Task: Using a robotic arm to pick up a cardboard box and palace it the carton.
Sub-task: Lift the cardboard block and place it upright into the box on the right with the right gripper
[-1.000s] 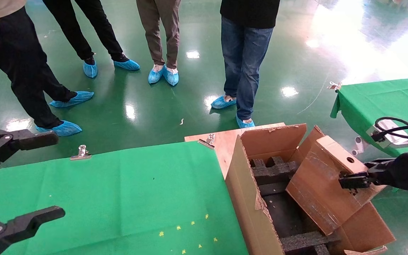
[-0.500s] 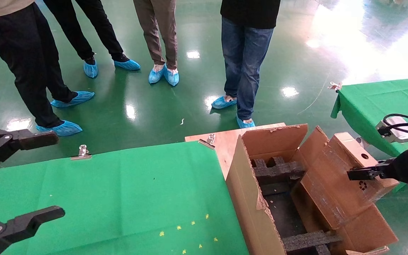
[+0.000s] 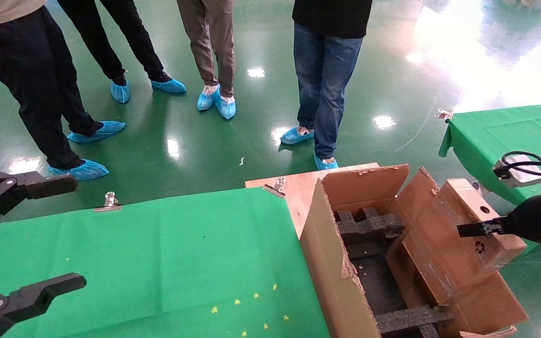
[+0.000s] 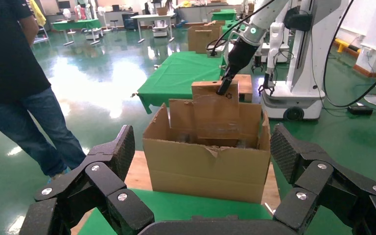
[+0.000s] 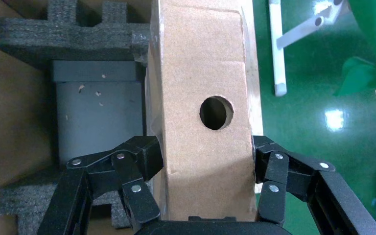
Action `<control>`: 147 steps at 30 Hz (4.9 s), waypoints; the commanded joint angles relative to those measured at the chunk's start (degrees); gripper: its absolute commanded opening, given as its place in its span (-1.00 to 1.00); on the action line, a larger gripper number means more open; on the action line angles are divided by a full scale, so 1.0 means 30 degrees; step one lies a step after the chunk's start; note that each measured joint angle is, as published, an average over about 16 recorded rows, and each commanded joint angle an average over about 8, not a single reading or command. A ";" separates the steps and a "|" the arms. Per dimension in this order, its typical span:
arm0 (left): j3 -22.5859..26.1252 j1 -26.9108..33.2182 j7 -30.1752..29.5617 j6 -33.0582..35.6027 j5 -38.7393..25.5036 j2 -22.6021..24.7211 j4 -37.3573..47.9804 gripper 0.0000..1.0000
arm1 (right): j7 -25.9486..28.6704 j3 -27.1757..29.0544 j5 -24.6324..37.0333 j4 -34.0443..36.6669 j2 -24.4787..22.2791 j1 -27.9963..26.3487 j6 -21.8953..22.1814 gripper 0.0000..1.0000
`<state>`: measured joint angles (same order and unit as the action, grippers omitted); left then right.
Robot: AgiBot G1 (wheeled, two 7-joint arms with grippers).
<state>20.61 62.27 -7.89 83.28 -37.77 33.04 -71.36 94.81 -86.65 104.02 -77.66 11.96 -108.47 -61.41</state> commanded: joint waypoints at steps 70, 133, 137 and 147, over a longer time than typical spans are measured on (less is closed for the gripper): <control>0.0005 0.0001 0.0003 -0.0002 0.0004 -0.0002 0.0000 1.00 | 1.1191 -0.2316 0.7649 -0.0038 0.4878 0.5087 0.2927 -1.00; 0.0007 -0.0003 0.0004 -0.0008 0.0006 -0.0005 0.0005 1.00 | 1.1355 -0.3346 0.7842 0.3981 0.7659 0.8058 0.5360 1.00; 0.0008 -0.0003 0.0004 -0.0008 0.0006 -0.0005 0.0005 1.00 | 1.1440 -0.3294 0.7999 0.3782 0.7536 0.7908 0.5303 1.00; 0.0008 -0.0003 0.0005 -0.0008 0.0007 -0.0005 0.0005 1.00 | 1.1856 -0.2875 0.8773 0.3018 0.7038 0.7037 0.5307 1.00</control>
<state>20.64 62.26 -7.88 83.25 -37.75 33.03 -71.35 130.25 -95.10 130.37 -69.00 32.93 -87.65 -45.30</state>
